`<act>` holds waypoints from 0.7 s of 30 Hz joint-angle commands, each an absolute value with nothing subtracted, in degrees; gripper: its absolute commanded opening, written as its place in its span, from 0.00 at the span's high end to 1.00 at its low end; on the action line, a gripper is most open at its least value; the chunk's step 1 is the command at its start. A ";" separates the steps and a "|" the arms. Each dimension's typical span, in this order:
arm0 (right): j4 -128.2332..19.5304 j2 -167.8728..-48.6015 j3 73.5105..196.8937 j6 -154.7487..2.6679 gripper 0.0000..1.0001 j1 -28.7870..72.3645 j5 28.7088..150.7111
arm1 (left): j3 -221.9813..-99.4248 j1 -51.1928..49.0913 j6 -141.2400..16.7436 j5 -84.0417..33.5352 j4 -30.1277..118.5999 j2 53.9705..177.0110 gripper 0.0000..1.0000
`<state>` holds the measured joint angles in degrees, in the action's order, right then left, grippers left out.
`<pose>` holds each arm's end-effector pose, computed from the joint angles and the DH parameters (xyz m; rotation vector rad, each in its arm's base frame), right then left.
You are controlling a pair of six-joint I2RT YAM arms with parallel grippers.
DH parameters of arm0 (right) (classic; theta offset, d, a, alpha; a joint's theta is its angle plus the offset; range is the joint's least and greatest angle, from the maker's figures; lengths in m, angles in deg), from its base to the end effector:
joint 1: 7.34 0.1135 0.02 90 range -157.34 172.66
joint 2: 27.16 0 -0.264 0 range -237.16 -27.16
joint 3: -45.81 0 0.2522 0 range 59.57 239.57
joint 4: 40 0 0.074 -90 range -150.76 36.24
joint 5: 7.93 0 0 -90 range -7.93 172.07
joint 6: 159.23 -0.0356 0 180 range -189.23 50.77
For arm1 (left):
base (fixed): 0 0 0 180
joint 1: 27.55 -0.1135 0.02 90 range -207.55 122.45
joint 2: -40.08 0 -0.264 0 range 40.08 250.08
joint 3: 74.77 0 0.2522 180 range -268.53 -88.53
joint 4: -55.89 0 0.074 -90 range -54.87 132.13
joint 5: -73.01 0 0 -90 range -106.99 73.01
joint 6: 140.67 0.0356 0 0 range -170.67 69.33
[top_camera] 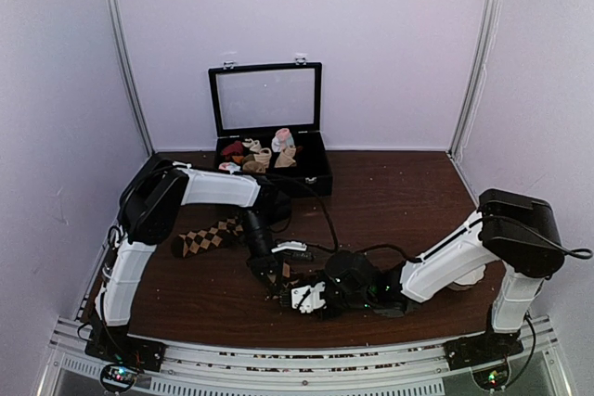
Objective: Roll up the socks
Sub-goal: Roll the sock at the center of the board.
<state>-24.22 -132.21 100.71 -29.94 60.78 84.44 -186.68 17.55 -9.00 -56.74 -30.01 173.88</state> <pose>0.1256 0.3166 0.1130 -1.7785 1.2766 0.3314 0.2703 -0.3035 0.1135 -1.7186 -2.0376 0.9492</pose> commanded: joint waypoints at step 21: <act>-37.80 -140.81 105.73 -36.62 0.99 57.80 92.50 | -179.63 15.77 -7.08 -56.54 -21.63 164.60 0.60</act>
<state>-24.85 -137.13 105.50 -32.63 58.79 87.87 -181.17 16.98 -6.59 -57.39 -26.86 168.90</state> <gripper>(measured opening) 0.056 0.388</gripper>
